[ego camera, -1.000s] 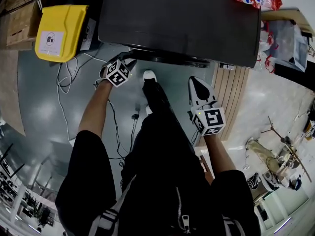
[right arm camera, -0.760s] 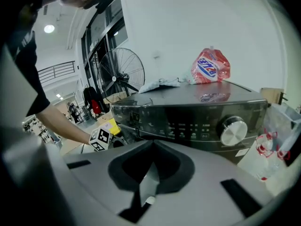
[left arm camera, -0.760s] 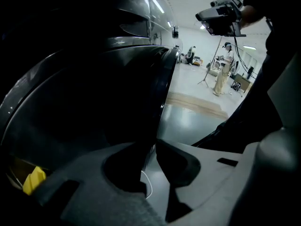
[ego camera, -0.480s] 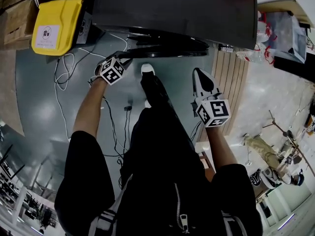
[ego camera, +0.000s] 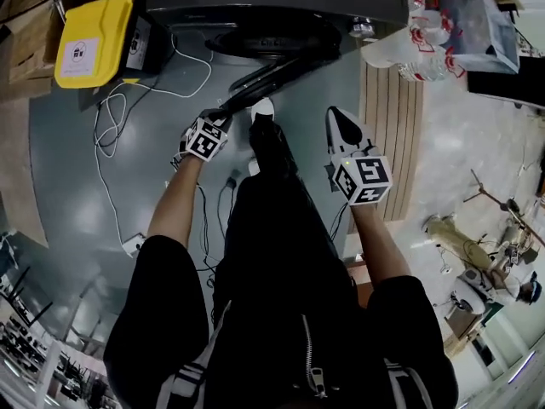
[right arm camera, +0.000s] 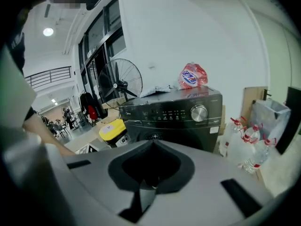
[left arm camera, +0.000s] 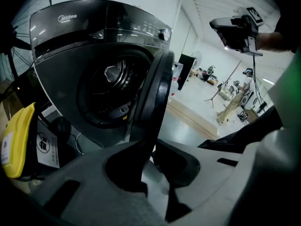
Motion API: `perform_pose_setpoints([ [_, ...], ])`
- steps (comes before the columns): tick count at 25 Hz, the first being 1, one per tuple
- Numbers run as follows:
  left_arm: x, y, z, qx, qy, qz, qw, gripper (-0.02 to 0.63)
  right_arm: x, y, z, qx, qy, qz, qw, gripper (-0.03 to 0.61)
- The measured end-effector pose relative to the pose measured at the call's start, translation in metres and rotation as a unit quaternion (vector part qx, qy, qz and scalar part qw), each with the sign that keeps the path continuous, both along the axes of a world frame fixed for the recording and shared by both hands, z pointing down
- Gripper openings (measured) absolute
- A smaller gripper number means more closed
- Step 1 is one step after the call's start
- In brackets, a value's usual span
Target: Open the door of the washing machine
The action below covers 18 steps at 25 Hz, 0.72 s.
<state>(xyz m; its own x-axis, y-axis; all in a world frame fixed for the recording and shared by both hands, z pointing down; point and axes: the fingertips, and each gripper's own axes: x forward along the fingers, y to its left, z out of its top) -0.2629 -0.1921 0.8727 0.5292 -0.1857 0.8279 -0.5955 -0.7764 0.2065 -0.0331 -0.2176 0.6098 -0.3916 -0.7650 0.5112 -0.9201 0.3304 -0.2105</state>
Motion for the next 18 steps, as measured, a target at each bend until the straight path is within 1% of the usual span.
perform_pose_setpoints([
  [4,0.03,0.044,0.002,0.0,-0.002,0.007,1.0,0.058,0.027,0.037,-0.015,-0.003,0.008,0.018,1.0,0.005],
  [9,0.069,0.1,0.0,-0.027,0.002,-0.006,0.9996,0.057,0.067,0.081,-0.023,-0.011,0.012,0.047,0.999,0.005],
  [12,0.092,0.123,-0.003,-0.04,-0.003,-0.007,0.9992,0.056,0.092,0.095,-0.03,-0.01,0.011,0.057,0.998,0.005],
  [14,0.104,0.133,-0.003,-0.038,-0.004,-0.021,0.9991,0.055,0.108,0.102,-0.034,-0.007,0.009,0.059,0.998,0.005],
  [18,0.132,0.154,-0.006,-0.032,-0.009,-0.074,0.9967,0.054,0.147,0.118,-0.035,-0.005,0.004,0.048,0.999,0.005],
])
